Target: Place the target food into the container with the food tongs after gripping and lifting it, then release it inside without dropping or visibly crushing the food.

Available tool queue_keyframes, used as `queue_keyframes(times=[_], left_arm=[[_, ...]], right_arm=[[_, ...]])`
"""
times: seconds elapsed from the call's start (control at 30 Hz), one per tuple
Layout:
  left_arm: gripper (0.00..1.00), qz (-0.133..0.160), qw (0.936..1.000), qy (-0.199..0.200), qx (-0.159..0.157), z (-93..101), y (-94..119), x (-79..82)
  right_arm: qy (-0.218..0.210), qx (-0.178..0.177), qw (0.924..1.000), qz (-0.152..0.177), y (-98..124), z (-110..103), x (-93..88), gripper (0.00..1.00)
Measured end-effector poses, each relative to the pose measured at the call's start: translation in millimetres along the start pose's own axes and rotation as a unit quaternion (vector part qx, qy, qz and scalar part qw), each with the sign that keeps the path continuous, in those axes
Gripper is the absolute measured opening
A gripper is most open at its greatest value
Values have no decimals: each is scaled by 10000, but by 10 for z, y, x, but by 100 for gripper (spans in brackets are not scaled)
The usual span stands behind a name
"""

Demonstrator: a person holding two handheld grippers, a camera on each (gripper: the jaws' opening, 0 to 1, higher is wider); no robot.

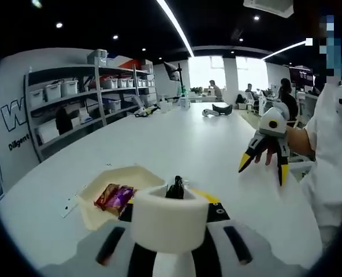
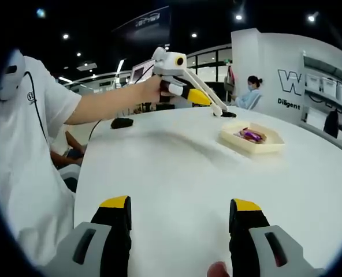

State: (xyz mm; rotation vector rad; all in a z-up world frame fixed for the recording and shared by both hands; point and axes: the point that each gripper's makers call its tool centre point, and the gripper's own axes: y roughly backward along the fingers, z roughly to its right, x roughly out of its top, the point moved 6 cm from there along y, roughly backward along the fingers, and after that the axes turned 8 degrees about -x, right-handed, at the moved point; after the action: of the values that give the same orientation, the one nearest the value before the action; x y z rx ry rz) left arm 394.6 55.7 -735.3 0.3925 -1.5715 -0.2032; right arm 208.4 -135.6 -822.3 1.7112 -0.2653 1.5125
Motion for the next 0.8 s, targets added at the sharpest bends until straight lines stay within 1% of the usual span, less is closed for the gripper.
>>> queue_keyframes(times=[0.13,0.17,0.33,0.5,0.8], left_arm=[[15,-26,10000,-11,62,-120,-35,41],[15,-59,9999,-46,138,-167,-45,44],[15,-63,9997,31,227,-327,-73,46],[15,-92,9994,58,332,-464,-115,23],[15,-108,9984,256,496,-735,-218,-61]], right_arm=[[-11,-20,10000,8,17,24,7,66],[-16,-26,10000,6,21,34,6,66],[-32,-56,10000,-8,39,71,2,66],[-59,-116,9999,32,65,120,17,66],[-56,-130,9999,3,84,151,-1,66]])
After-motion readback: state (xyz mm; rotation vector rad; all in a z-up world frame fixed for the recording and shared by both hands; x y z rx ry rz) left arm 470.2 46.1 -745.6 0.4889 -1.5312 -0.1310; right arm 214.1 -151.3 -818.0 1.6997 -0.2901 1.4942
